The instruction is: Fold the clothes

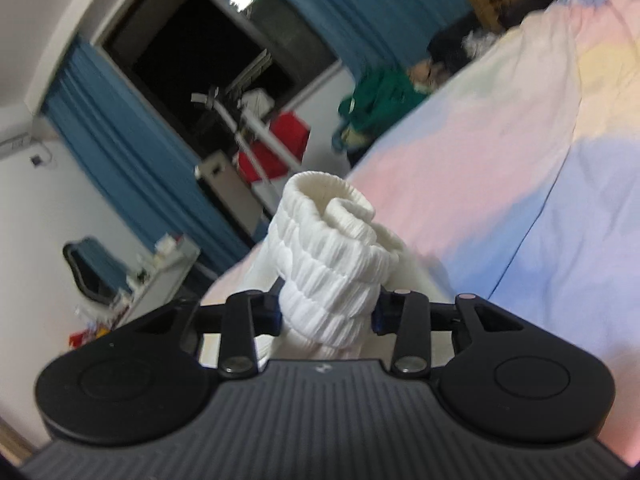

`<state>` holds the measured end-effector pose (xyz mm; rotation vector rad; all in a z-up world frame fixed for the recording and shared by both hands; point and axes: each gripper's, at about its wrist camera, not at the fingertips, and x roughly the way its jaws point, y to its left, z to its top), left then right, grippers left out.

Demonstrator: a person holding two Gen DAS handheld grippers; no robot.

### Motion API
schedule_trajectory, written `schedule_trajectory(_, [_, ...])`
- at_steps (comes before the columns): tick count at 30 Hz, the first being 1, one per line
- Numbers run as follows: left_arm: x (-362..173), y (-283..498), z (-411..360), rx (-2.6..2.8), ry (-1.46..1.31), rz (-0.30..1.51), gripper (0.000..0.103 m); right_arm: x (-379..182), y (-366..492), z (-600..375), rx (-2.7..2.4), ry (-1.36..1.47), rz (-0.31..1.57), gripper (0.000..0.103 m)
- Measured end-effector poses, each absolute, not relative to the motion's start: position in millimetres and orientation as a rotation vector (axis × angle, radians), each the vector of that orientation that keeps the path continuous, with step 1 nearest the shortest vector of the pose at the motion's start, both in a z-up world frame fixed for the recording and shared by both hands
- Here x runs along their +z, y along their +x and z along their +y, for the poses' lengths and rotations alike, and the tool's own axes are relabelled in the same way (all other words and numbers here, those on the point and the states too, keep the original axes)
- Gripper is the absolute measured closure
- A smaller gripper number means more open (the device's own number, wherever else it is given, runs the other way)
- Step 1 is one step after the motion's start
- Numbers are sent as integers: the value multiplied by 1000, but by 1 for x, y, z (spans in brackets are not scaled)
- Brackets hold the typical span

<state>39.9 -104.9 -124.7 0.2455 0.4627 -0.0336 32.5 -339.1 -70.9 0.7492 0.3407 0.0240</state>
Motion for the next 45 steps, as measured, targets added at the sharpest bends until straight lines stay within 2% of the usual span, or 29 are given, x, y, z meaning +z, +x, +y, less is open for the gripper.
schedule_trajectory(3, [-128, 46, -100, -45, 181, 507, 13, -84, 27, -355, -79, 775, 392, 62])
schedule_trajectory(8, [-136, 62, -82, -48, 42, 620, 13, -122, 37, -360, -162, 799, 579, 59])
schedule_trajectory(13, [-135, 64, -59, -30, -102, 671, 13, -120, 35, -359, -129, 815, 560, 53])
schedule_trajectory(16, [-135, 65, -49, -16, -155, 693, 13, -117, 36, -349, -144, 737, 573, 42])
schedule_trajectory(18, [-135, 66, -44, -4, -168, 700, 13, -115, 38, -343, -158, 681, 585, 26])
schedule_trajectory(20, [-135, 66, -41, 8, -174, 705, 13, -123, 41, -346, -135, 736, 610, 17])
schedule_trajectory(22, [-136, 66, -39, 12, -178, 711, 13, -131, 43, -350, -112, 790, 635, 19])
schedule_trajectory(26, [-135, 66, -38, 18, -174, 712, 12, -147, 47, -357, -65, 900, 685, 3])
schedule_trajectory(34, [-132, 62, -36, 42, -189, 717, 12, -135, 40, -352, 105, 983, 568, 3])
schedule_trajectory(36, [-131, 61, -35, 39, -196, 721, 12, -138, 44, -350, 85, 969, 606, 4])
schedule_trajectory(37, [-130, 59, -35, 36, -195, 722, 12, -141, 47, -347, 63, 934, 642, 6])
schedule_trajectory(38, [-129, 58, -35, 32, -193, 723, 12, -143, 49, -344, 43, 901, 675, 17])
schedule_trajectory(40, [-125, 54, -34, 20, -184, 723, 12, -141, 51, -342, 27, 863, 685, 22])
schedule_trajectory(42, [-119, 49, -32, -4, -192, 722, 12, -139, 50, -341, 20, 864, 674, 33])
schedule_trajectory(45, [-107, 37, -19, -76, -246, 714, 12, -136, 47, -341, 9, 867, 659, 42])
